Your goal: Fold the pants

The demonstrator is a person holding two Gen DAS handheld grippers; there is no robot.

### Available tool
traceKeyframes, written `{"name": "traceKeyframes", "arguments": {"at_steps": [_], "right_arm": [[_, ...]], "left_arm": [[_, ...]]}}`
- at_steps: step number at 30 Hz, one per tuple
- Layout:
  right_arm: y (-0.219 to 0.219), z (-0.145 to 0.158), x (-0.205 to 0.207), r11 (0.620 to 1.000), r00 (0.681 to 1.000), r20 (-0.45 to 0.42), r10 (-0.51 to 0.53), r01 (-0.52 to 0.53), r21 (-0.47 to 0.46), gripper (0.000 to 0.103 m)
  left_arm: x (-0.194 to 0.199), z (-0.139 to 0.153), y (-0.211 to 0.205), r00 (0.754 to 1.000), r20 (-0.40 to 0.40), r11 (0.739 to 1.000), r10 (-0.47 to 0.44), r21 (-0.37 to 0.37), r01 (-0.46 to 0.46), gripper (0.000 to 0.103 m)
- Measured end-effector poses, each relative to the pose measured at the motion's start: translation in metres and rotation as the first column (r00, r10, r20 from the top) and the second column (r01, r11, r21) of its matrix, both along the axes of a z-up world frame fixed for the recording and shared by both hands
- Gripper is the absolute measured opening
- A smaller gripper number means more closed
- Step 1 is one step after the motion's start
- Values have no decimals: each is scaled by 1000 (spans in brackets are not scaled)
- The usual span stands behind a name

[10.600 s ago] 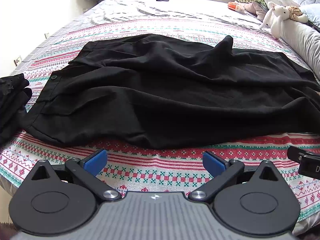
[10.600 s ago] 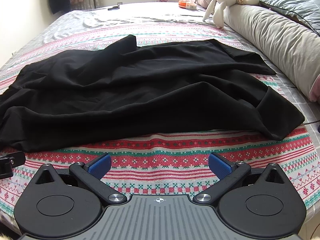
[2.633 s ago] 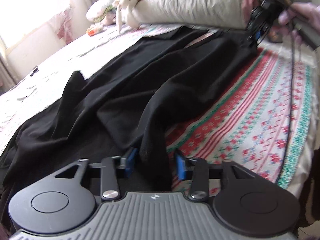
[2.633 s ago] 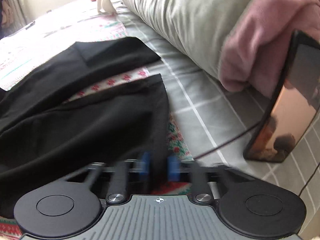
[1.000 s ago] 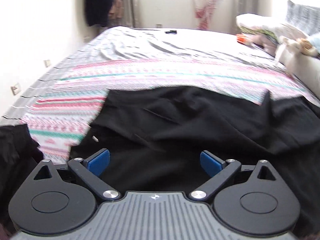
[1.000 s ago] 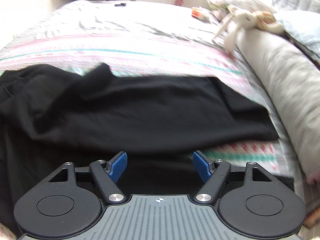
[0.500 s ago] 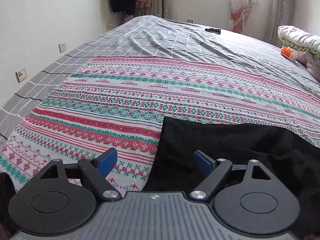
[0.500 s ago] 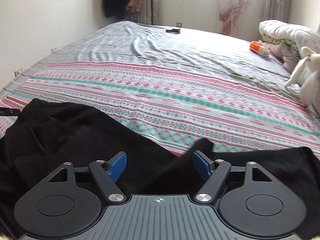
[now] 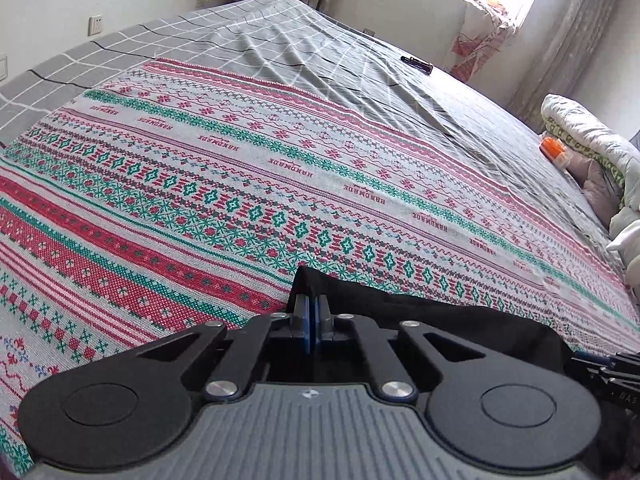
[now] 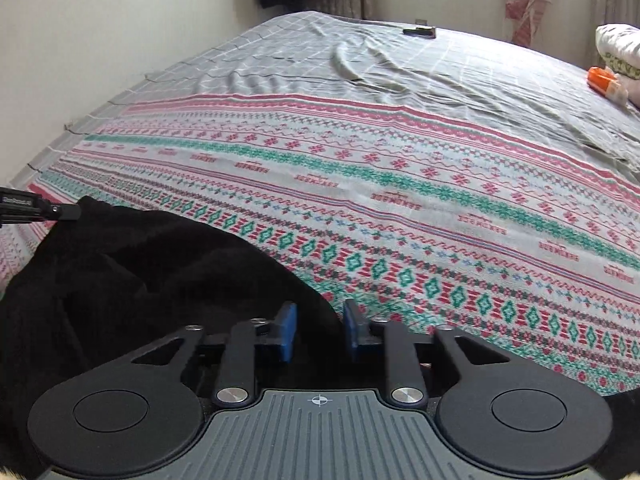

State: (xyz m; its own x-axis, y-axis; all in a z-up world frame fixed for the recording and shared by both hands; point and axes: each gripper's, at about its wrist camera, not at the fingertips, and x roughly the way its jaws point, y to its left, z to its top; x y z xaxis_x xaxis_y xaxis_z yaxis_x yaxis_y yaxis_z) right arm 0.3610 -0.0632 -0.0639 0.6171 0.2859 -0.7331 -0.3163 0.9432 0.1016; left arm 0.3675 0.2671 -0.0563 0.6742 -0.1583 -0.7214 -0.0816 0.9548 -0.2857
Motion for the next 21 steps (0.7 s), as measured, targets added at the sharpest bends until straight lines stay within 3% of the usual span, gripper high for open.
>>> {"name": "traceKeyframes", "arguments": {"at_steps": [2, 11, 14, 16, 19, 20, 21], "right_arm": [[8, 4, -2, 999, 999, 8, 41, -40, -33, 4], [55, 37, 32, 997, 987, 160, 15, -3, -76, 2], [76, 37, 52, 996, 982, 189, -27, 41, -76, 0], [85, 30, 60, 995, 983, 175, -58, 70, -66, 6], [85, 21, 58, 995, 990, 121, -72, 80, -63, 13], [81, 20, 54, 995, 991, 116, -61, 70, -72, 22], [75, 22, 49, 994, 992, 115, -51, 61, -87, 34]], "left_arm": [[-9, 7, 0, 999, 28, 1000, 25, 12, -25, 25], [-20, 35, 23, 976, 158, 976, 151, 132, -172, 25], [-21, 36, 28, 962, 171, 959, 211, 153, -237, 25], [-17, 30, 25, 963, 141, 947, 230, 197, -255, 26], [-16, 20, 12, 965, 115, 914, 235, 313, -259, 37], [-19, 21, 9, 964, 132, 904, 231, 337, -263, 56], [-23, 24, 6, 964, 145, 902, 223, 345, -261, 66]]}}
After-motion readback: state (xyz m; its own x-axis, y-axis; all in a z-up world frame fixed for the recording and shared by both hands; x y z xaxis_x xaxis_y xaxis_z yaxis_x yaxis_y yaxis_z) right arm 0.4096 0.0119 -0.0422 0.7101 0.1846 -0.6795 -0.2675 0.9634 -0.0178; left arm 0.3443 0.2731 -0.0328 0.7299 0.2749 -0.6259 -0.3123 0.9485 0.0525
